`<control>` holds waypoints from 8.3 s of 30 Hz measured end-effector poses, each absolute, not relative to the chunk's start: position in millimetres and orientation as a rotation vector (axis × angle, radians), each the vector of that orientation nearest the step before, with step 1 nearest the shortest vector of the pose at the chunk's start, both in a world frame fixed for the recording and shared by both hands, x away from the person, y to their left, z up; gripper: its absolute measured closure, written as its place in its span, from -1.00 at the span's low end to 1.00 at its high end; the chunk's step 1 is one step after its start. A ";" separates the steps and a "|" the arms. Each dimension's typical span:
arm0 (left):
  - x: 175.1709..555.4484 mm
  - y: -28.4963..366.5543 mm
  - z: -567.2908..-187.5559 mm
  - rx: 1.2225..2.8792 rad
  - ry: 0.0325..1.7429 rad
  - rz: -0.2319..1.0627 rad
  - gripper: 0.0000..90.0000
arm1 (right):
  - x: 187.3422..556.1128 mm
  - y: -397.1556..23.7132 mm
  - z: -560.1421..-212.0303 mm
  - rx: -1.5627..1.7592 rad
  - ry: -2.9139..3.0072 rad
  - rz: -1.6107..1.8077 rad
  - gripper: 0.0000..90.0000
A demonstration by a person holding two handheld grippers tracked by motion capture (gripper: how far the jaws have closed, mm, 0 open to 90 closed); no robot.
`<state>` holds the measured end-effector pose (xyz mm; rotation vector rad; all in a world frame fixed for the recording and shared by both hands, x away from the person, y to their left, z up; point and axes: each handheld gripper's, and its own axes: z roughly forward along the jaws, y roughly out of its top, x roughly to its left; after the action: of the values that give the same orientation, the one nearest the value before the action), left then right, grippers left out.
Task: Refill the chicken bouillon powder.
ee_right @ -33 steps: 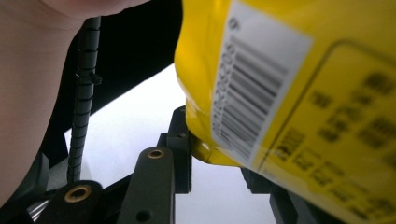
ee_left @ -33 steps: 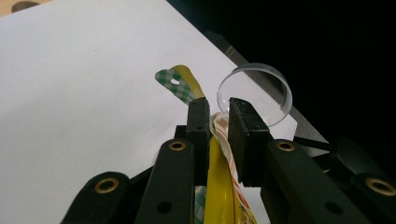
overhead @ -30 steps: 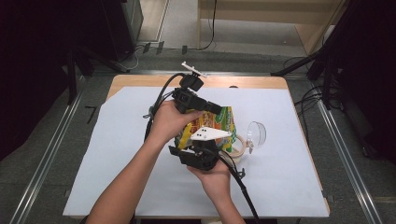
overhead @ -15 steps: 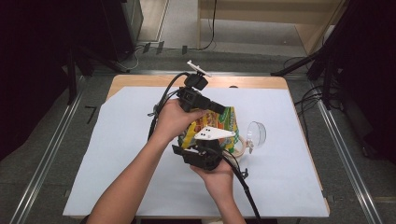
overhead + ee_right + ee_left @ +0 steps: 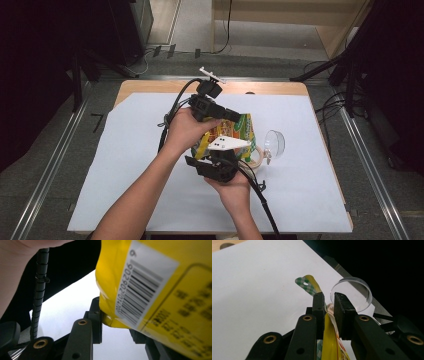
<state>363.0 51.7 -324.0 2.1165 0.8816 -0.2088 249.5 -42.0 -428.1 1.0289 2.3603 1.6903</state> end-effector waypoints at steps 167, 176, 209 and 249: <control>350.8 89.6 -352.0 2.128 0.814 -0.306 0.85 | 251.2 -33.1 -469.8 0.971 2.472 1.597 0.11; 349.1 95.4 -354.8 2.132 0.807 -0.316 0.86 | 249.9 -36.0 -475.7 0.968 2.472 1.609 0.02; 345.5 106.5 -358.8 2.157 0.798 -0.327 0.89 | 249.8 -45.3 -489.6 0.938 2.443 1.563 -0.01; 337.5 111.1 -362.3 2.127 0.709 -0.348 0.82 | 250.0 -52.3 -486.8 0.933 2.417 1.497 -0.02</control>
<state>337.5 111.1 -362.3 2.1269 0.7093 -0.3478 250.0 -52.3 -486.8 0.9328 2.4169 1.4974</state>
